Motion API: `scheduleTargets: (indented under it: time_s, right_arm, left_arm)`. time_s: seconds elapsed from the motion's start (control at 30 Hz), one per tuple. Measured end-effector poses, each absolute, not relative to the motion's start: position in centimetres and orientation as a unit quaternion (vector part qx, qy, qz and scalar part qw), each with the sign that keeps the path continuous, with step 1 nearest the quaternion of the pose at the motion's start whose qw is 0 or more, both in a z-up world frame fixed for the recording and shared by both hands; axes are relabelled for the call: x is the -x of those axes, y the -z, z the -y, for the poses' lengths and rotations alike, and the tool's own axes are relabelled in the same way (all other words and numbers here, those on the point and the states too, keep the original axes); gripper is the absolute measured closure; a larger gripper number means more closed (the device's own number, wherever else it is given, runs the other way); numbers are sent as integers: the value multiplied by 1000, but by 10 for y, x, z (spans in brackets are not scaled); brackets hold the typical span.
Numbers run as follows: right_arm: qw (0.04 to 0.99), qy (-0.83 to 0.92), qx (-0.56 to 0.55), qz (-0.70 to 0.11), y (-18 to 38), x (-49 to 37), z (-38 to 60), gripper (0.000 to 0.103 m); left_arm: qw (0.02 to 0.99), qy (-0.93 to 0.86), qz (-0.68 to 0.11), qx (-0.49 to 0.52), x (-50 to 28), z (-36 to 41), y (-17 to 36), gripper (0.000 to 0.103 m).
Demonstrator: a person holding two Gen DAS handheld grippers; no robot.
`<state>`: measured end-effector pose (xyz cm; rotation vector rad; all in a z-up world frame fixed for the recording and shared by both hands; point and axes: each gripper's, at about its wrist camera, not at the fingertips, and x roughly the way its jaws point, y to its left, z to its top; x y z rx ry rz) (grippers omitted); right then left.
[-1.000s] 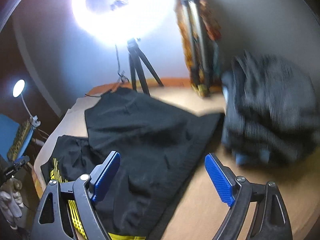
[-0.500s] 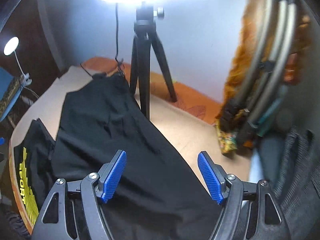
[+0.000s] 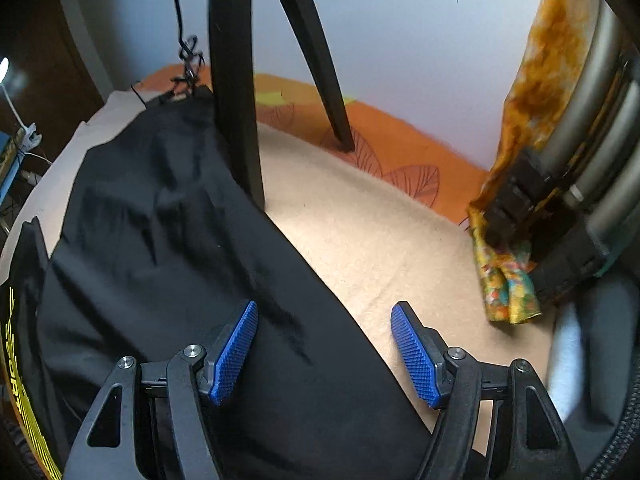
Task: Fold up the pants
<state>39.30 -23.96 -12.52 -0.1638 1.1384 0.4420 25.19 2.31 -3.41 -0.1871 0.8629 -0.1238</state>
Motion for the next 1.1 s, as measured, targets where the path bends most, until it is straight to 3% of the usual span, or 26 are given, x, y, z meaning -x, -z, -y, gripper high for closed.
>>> scheduleTargets:
  time_s: [0.1,0.17,0.23,0.27,0.5,0.8,1.1]
  right_arm:
    - [820,-221,71,-523,124,-388,242,39]
    - [819,-232,64,-521,120,-382,244,76]
    - [820,-244,52,-515,114,-373,246,93]
    - [825,-249,53,-504,109,-367,245,97]
    - [846,-292,13,-445,79,-314,236,103]
    - [835,-339,66,-429,81,-264,203,103]
    - [827,-366,100,-416,83,-235,176,103]
  left_arm:
    - [901,56,-423,79,-271,-20,35,19]
    - [897,61,-430,82,-283,-18,35,19]
    - [893,63,-436,90,-297,-16,36,19]
    - [892,65,-438,91,-302,-14,36,19]
    - [877,91,-461,98,-329,8,40,18]
    - [839,113,-516,126,-353,34,65,18]
    - [820,97,-562,51,-373,78,93,18]
